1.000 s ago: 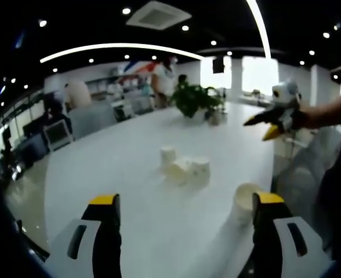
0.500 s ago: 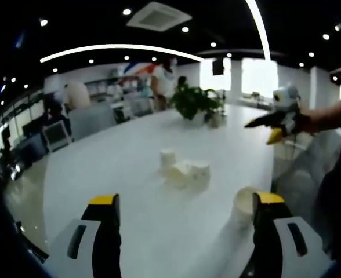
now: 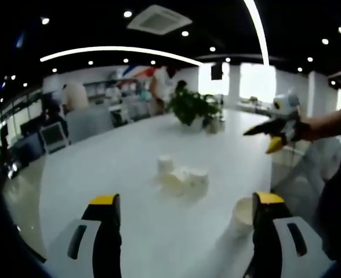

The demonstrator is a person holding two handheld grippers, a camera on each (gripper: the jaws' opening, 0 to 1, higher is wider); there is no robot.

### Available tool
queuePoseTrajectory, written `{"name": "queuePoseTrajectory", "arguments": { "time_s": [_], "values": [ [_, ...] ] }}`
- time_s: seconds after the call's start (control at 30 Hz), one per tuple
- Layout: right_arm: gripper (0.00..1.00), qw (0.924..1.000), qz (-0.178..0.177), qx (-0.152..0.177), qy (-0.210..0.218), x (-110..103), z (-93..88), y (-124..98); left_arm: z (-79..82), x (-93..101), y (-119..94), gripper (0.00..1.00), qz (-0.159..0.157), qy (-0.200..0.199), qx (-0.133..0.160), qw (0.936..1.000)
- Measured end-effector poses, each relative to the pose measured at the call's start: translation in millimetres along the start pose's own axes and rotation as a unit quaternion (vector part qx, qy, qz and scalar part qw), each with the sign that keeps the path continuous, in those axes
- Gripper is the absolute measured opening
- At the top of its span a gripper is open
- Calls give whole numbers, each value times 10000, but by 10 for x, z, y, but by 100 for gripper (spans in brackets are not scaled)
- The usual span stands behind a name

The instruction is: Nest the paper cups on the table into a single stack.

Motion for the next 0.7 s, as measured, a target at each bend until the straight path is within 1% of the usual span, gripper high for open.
{"name": "queuePoseTrajectory", "arguments": {
  "time_s": [0.07, 0.1, 0.13, 0.23, 0.3, 0.33, 0.37, 0.43, 0.5, 0.53, 0.57, 0.6, 0.63, 0.7],
  "values": [
    [100, 10000, -20, -32, -2, 13, -28, 7, -25, -6, 54, 91, -88, -156, -34, 9998],
    [100, 10000, -20, -38, 7, 17, -37, 9, -26, 23, 92, 91, -212, -359, -8, 9991],
    [100, 10000, -21, -40, 19, 21, -48, 14, -23, 19, 102, 91, -217, -382, 8, 9990],
    [100, 9999, -16, -107, -14, 28, -87, 29, -56, -20, 229, 89, -273, -557, 5, 9981],
    [100, 9999, 5, -139, -33, 30, -101, 37, -54, -32, 299, 89, -302, -679, 42, 9972],
    [100, 9999, 6, -149, -43, 36, -108, 42, -52, -22, 348, 89, -353, -848, 28, 9958],
    [100, 9999, 10, -154, -43, 36, -114, 44, -52, -26, 382, 88, -370, -919, 21, 9951],
    [99, 9998, 27, -170, -31, 36, -130, 58, -75, -60, 471, 86, -361, -975, -30, 9946],
    [100, 9998, 52, -166, -10, 32, -137, 72, -126, -86, 534, 80, -292, -968, -193, 9947],
    [100, 9999, 64, -136, -3, 30, -133, 79, -152, -119, 592, 79, -239, -936, -238, 9950],
    [99, 9999, 79, -144, -18, 34, -144, 95, -160, -138, 633, 79, -230, -983, -229, 9946],
    [99, 9998, 94, -168, -45, 38, -155, 110, -163, -134, 679, 79, -245, -1189, -225, 9924],
    [99, 9997, 116, -188, -66, 37, -165, 125, -161, -128, 717, 79, -284, -1301, -211, 9909],
    [99, 9996, 176, -221, -64, 39, -188, 158, -189, -154, 824, 78, -289, -1297, -255, 9908]
  ]
}}
Point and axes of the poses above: the point that each gripper's makers call its tool centre point, and the gripper's own axes: y roughly forward along the fingers, x roughly to its right, z roughly out of its top, the point moved 5 cm from there along -y, roughly backward along the fingers, and after that the axes turned 8 degrees about -y, right-handed, at the moved point
